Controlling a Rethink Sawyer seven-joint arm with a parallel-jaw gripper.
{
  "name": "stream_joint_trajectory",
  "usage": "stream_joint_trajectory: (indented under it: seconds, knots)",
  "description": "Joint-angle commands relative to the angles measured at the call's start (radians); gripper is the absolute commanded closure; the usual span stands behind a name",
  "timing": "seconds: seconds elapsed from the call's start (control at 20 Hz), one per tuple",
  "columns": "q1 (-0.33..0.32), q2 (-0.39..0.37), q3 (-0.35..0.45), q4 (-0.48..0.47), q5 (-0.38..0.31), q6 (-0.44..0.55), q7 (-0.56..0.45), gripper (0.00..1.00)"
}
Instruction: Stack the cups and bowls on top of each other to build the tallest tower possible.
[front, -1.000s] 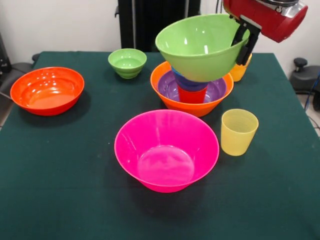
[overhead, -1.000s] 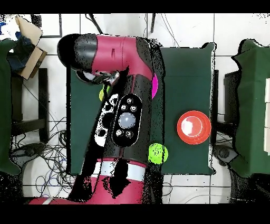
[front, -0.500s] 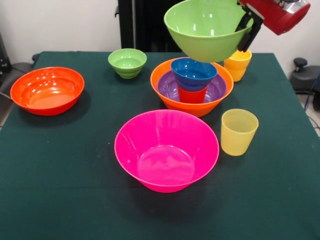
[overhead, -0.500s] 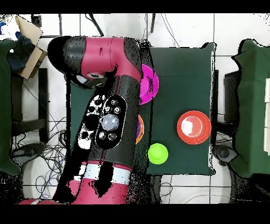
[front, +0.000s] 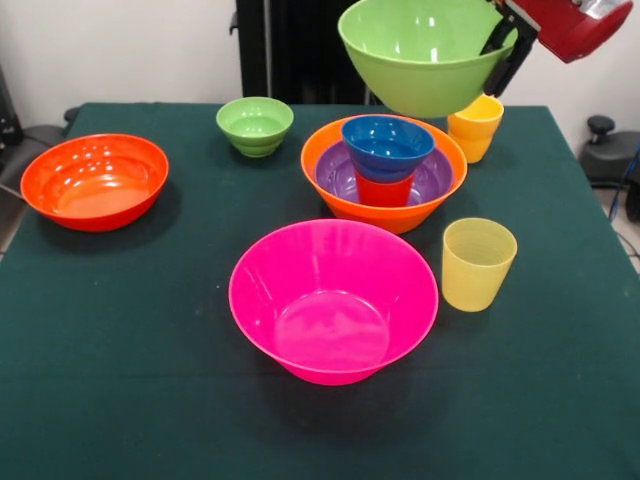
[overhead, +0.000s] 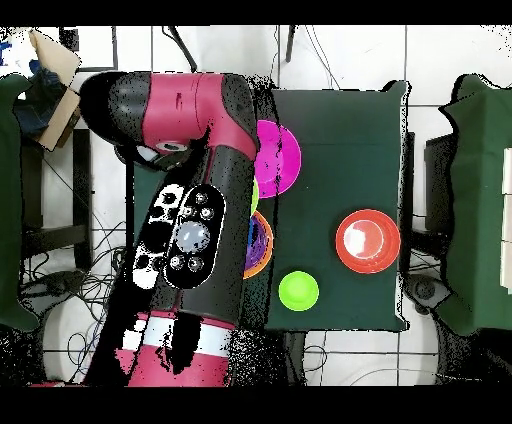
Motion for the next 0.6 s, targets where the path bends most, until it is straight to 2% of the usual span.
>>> stream_joint_trajectory:
  seconds: [0.05,0.6]
  knots:
    - [0.043,0.005,0.016,0.115,0.003,-0.052,0.235,1.0]
    - [0.086,0.025,-0.028,0.175,0.0,-0.145,0.25,1.0]
